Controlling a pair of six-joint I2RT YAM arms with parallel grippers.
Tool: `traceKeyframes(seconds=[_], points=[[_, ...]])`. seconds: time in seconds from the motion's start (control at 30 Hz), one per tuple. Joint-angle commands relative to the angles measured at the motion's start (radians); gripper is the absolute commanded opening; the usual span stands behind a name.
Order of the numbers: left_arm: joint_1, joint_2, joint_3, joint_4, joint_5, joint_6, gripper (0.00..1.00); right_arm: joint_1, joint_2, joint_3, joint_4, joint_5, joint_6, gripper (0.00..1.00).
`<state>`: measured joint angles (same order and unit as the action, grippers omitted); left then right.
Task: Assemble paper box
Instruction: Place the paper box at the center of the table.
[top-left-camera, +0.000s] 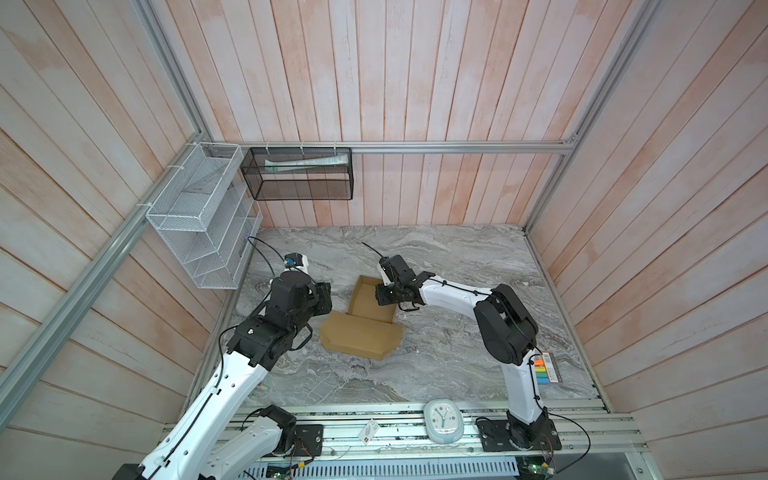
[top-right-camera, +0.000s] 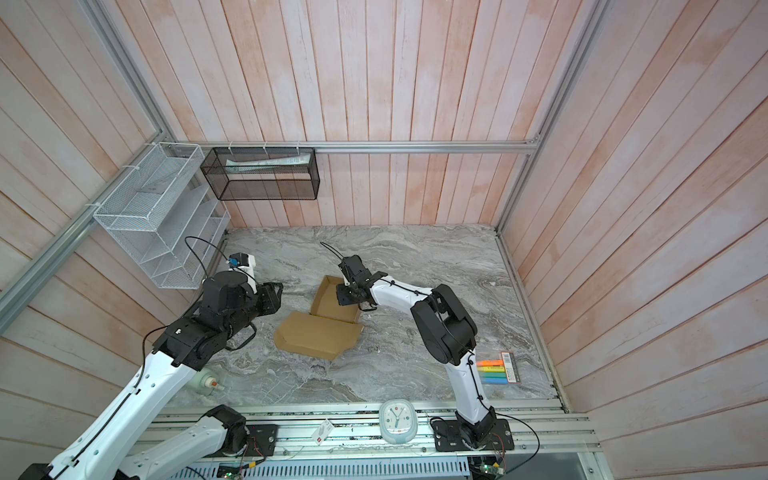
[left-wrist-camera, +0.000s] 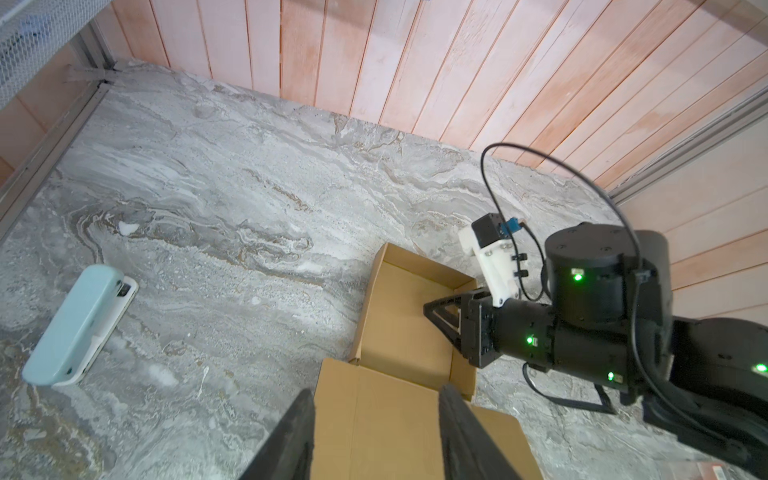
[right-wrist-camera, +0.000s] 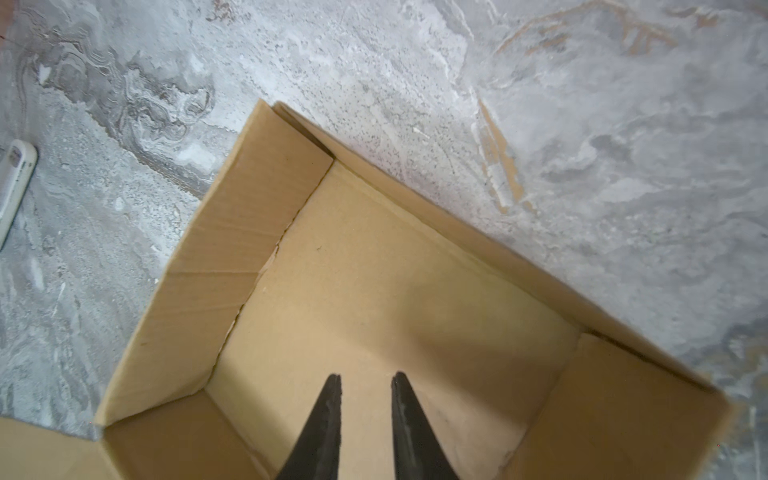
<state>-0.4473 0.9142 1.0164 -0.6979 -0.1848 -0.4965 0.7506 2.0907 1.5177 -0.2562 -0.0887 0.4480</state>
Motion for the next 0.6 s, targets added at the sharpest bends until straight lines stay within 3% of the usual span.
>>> traceKeyframes(seconds=[0.0,0.57], points=[[-0.005,-0.046,-0.040,-0.141,0.025,-0.050,0.50,-0.004,-0.048,-0.020,0.009,-0.008,-0.014,0.24],[-0.062,-0.213,-0.084,-0.469,0.101,-0.243,0.50,0.012,-0.087,0.021,-0.044,-0.003,-0.032,0.24]])
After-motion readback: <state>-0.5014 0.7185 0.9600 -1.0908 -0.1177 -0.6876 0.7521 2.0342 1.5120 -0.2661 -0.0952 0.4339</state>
